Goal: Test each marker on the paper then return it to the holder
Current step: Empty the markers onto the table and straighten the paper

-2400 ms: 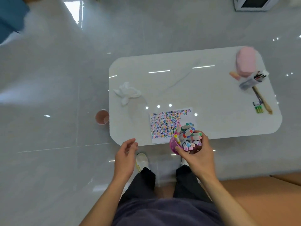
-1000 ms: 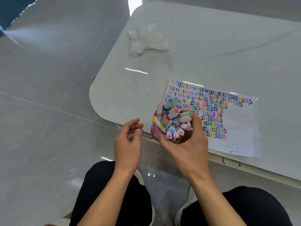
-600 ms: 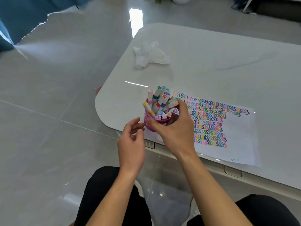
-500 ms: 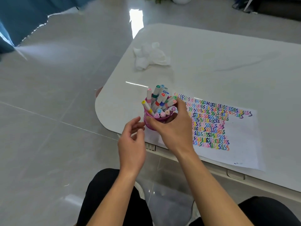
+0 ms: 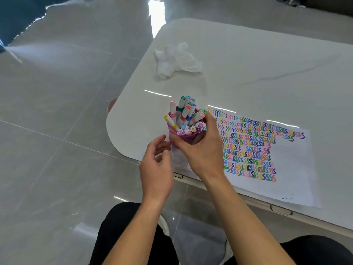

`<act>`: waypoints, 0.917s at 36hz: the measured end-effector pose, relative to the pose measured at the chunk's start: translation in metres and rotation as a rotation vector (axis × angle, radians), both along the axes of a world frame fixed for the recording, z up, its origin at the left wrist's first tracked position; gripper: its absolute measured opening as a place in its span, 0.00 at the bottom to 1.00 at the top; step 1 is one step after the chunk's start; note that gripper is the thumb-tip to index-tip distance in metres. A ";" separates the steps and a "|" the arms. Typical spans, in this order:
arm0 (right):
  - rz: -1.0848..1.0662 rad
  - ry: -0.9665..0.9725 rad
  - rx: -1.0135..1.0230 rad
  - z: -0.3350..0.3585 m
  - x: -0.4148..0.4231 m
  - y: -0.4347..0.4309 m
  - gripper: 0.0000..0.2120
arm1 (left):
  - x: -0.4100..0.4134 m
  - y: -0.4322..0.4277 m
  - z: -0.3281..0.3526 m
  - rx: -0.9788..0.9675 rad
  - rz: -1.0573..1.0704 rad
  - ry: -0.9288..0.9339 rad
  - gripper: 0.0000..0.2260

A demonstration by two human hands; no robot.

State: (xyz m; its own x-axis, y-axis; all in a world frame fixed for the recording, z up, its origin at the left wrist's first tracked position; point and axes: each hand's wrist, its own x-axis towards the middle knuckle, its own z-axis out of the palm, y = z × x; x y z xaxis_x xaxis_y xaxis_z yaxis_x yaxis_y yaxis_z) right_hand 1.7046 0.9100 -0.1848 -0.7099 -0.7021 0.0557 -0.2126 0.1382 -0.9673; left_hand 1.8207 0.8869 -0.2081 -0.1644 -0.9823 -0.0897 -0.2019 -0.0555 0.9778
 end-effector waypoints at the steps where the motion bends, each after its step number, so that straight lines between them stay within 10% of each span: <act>1: 0.003 -0.004 0.000 0.000 0.000 0.001 0.35 | 0.000 0.000 -0.001 0.002 -0.002 0.000 0.17; 8: 0.056 0.001 0.060 0.003 -0.007 0.005 0.46 | -0.003 0.000 -0.004 0.017 -0.034 -0.007 0.16; 17: 0.122 0.207 0.182 0.019 -0.022 -0.002 0.52 | -0.027 -0.011 -0.004 -0.184 -0.104 -0.082 0.40; 33: 0.177 0.536 0.242 0.037 -0.019 -0.031 0.48 | -0.040 -0.033 -0.010 -0.444 -0.230 -0.124 0.13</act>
State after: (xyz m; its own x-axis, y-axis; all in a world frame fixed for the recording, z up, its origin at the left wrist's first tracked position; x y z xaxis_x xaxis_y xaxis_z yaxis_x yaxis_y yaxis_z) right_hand 1.6855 0.8790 -0.1477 -0.4990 -0.8440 0.1968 -0.7005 0.2591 -0.6650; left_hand 1.7808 0.8536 -0.2180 -0.3951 -0.8699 0.2954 -0.2756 0.4190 0.8651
